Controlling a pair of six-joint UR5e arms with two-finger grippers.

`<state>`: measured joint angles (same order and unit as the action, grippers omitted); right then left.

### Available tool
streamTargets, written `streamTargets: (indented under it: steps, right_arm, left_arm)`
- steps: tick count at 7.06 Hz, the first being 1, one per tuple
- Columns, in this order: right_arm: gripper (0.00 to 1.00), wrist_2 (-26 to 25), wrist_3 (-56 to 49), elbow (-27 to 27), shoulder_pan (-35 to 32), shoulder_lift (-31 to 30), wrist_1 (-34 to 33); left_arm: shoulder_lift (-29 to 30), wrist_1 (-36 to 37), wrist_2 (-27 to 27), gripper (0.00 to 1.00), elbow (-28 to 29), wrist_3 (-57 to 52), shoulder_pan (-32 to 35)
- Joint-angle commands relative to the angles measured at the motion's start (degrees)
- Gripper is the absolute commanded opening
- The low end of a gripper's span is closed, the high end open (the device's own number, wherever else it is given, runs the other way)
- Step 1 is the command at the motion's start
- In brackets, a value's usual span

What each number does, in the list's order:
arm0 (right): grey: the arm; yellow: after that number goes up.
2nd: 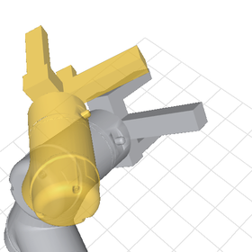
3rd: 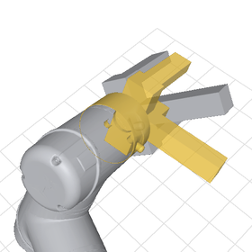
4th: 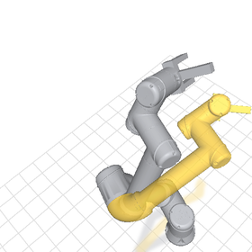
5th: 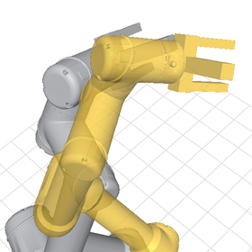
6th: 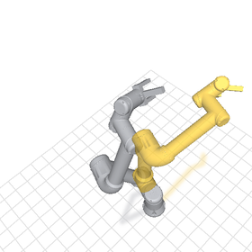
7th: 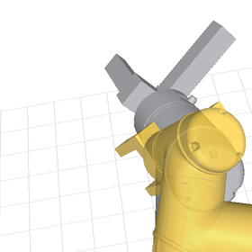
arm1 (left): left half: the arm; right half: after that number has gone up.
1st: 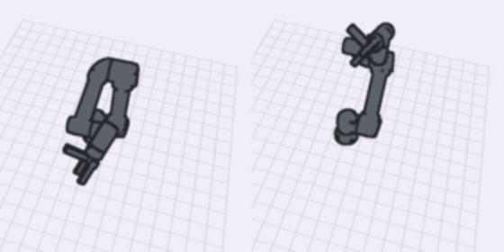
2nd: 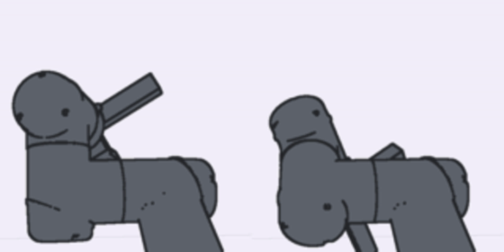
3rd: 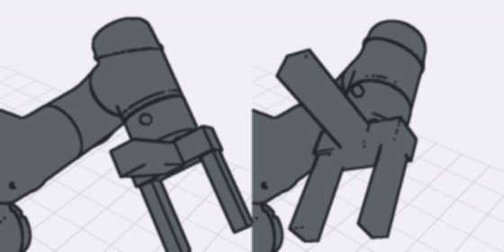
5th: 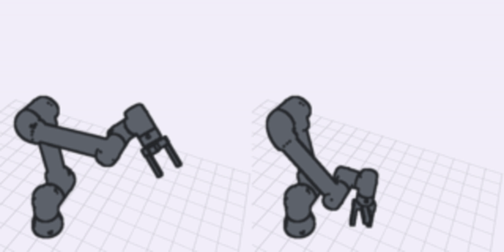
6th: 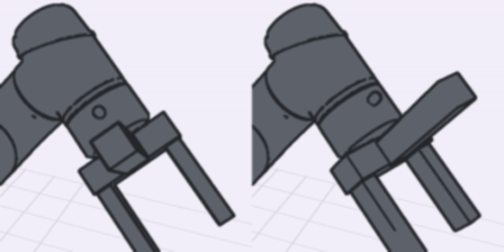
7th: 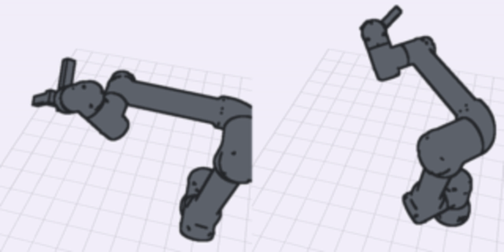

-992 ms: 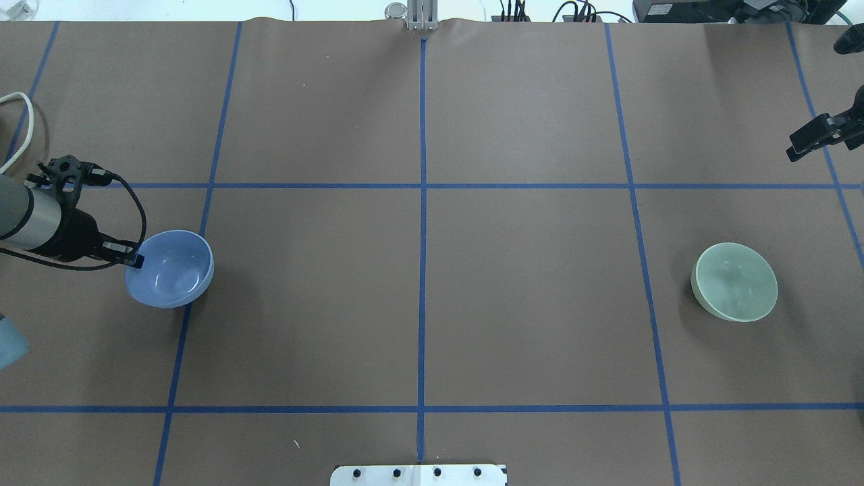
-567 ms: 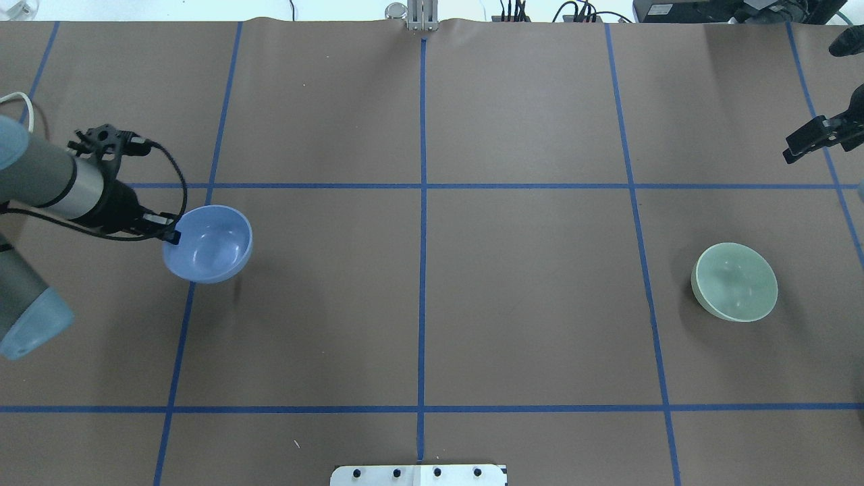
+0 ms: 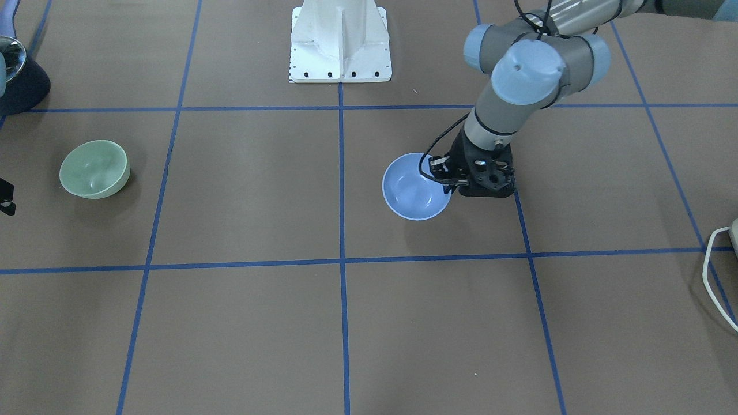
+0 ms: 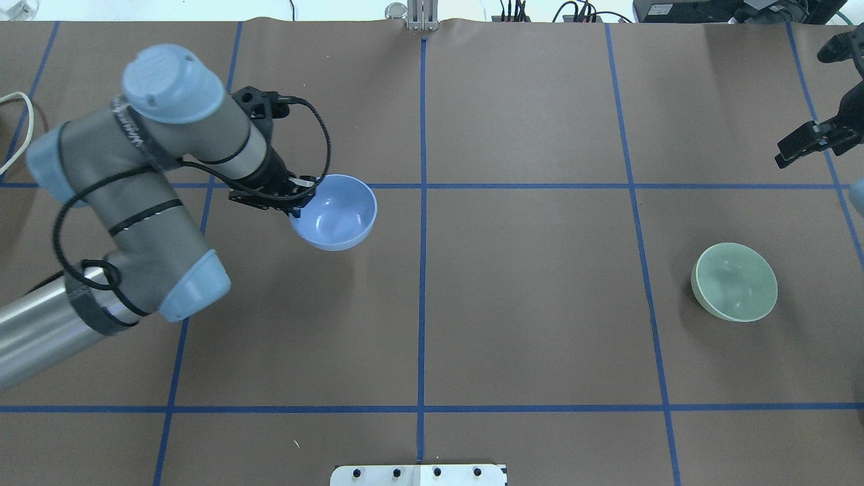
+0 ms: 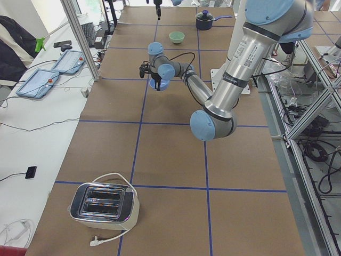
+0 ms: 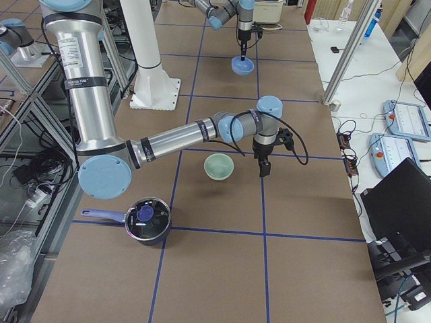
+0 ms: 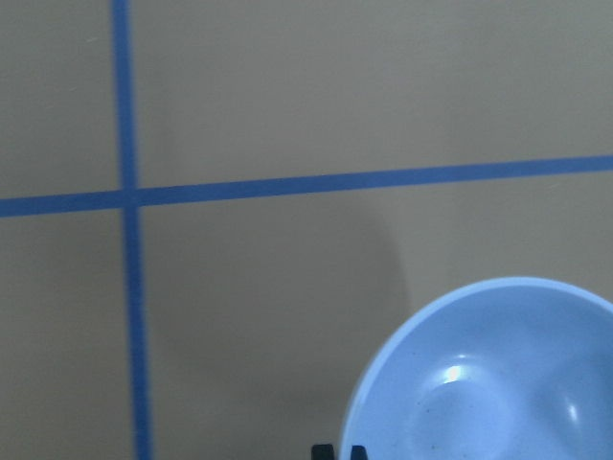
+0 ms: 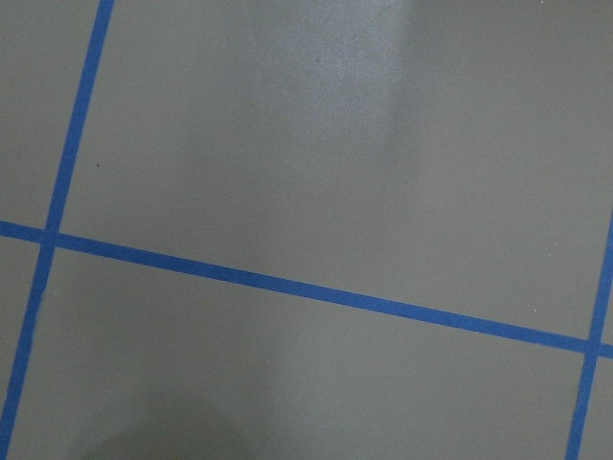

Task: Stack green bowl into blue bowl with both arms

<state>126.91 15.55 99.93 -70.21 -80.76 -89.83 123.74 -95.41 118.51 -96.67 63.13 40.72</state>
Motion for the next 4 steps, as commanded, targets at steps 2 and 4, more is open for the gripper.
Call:
streamTargets:
  steps: [2, 4]
  right_arm:
    - [1.0, 0.09, 0.09, -0.17, 0.07, 0.52, 0.0]
    - [1.0, 0.18, 0.09, -0.17, 0.07, 0.6, 0.0]
  left_arm:
    - [6.69, 0.05, -7.3, 0.0, 3.94, 5.94, -6.94]
    - [6.96, -3.09, -9.61, 0.0, 5.34, 7.62, -9.42]
